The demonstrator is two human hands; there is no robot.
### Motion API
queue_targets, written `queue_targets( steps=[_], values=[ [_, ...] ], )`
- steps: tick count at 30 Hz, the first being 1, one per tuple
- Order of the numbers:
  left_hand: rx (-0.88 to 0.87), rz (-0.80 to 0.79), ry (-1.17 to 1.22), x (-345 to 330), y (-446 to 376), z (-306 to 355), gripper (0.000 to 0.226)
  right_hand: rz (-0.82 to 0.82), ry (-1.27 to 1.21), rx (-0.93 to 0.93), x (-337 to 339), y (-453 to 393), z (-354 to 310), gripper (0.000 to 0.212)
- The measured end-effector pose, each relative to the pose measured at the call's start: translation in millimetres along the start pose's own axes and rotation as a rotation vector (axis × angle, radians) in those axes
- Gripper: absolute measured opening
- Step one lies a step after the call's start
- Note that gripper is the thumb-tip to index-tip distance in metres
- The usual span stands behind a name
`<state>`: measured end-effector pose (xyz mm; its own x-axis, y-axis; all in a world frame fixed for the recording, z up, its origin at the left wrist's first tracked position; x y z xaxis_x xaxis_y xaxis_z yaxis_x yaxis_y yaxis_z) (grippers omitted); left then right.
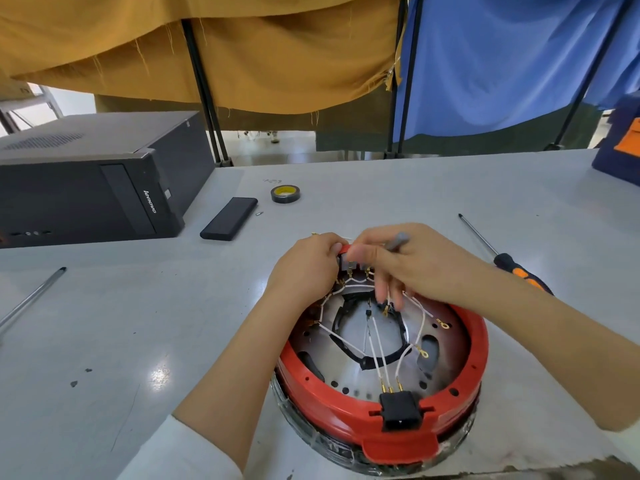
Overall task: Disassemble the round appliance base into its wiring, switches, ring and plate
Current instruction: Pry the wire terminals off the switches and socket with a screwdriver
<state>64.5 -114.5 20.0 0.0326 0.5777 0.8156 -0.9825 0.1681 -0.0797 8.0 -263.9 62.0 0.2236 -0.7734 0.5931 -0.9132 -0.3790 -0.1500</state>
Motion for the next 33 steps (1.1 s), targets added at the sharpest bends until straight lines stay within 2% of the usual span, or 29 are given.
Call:
queue_targets(
  steps=[2, 6, 13, 17, 21, 24, 29, 33],
  values=[
    [0.014, 0.001, -0.001, 0.2, 0.5, 0.8, 0.030, -0.051, 0.096, -0.023, -9.6, 5.9, -2.9, 0.026],
    [0.042, 0.027, 0.013, -0.5, 1.0, 1.4, 0.031, -0.090, 0.564, -0.038, -33.5, 10.8, 1.4, 0.014],
    [0.045, 0.030, -0.009, -1.4, 0.9, 0.8, 0.031, -0.126, 0.797, -0.086, -51.8, 12.6, 2.3, 0.021],
    [0.039, 0.042, -0.022, -1.4, 0.8, 0.1, 0.032, -0.141, 0.887, -0.152, -60.6, 8.1, 0.5, 0.022],
    [0.035, 0.045, -0.030, -2.3, 1.2, -0.1, 0.032, -0.233, 0.903, -0.280, -64.0, -0.2, -1.0, 0.016],
    [0.032, 0.050, -0.034, -2.4, 1.0, -0.7, 0.032, -0.294, 0.906, -0.343, -65.5, -4.9, -3.8, 0.020],
    [0.027, 0.053, -0.043, -2.5, 0.8, -1.2, 0.032, -0.292, 0.940, -0.358, -68.5, -5.6, -4.9, 0.028],
    [0.017, 0.049, -0.047, -2.3, 1.0, -0.8, 0.032, -0.268, 0.886, -0.324, -63.2, -3.0, -3.6, 0.020]
  ],
)
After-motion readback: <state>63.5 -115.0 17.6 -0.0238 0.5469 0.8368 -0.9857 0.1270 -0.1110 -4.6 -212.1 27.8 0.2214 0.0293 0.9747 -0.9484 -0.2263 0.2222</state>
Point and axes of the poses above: each hand's wrist, its own y-axis away from the middle knuckle, its own x-axis out of the back of the hand, z = x × y, the point moved 1 cm from there along -y, towards the middle knuckle, and after that the axes turned 5 degrees about x, right-handed, at the moved point
